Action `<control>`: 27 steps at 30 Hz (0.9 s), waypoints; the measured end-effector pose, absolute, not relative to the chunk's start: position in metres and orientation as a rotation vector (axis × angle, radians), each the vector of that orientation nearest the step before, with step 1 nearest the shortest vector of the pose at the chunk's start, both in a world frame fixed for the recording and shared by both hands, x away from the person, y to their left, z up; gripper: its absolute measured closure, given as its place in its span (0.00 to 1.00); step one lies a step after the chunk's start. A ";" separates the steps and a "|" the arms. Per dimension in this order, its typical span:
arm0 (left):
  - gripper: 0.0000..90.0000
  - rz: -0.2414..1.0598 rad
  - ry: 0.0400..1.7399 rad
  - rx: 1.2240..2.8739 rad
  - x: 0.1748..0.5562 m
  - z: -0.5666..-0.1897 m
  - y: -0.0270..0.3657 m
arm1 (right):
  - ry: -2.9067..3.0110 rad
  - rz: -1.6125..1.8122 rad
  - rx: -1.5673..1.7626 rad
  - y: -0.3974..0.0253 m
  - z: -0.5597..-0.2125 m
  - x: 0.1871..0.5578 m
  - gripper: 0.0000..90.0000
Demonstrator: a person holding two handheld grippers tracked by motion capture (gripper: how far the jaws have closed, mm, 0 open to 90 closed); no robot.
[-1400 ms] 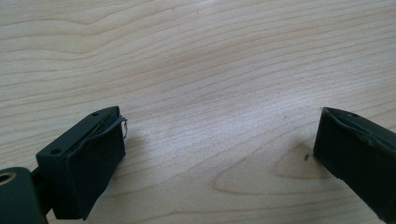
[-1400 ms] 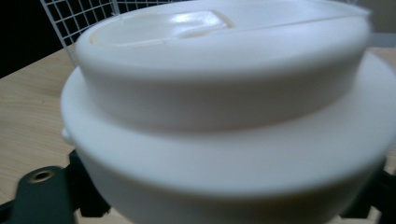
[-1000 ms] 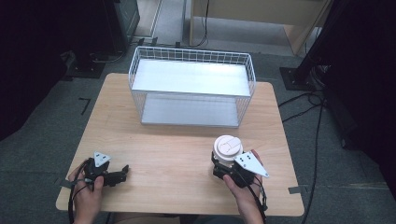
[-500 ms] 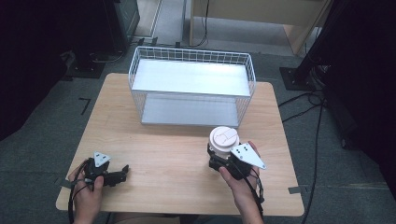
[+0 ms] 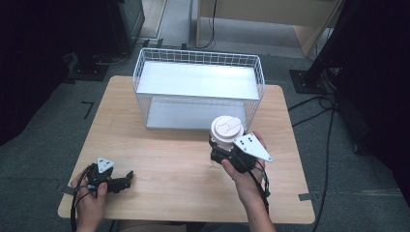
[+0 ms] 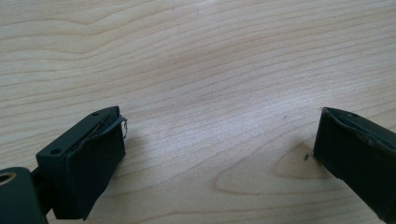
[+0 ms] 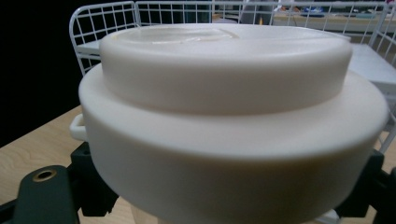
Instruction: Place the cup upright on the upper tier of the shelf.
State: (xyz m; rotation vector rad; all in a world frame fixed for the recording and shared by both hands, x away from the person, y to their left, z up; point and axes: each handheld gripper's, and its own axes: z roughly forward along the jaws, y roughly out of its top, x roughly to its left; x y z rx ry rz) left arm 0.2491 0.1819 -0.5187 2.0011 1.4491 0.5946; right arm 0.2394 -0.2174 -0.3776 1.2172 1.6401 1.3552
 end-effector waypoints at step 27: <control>0.03 0.595 1.449 2.000 0.249 -0.519 0.182 | 1.442 1.409 1.110 -0.197 -0.309 0.283 0.17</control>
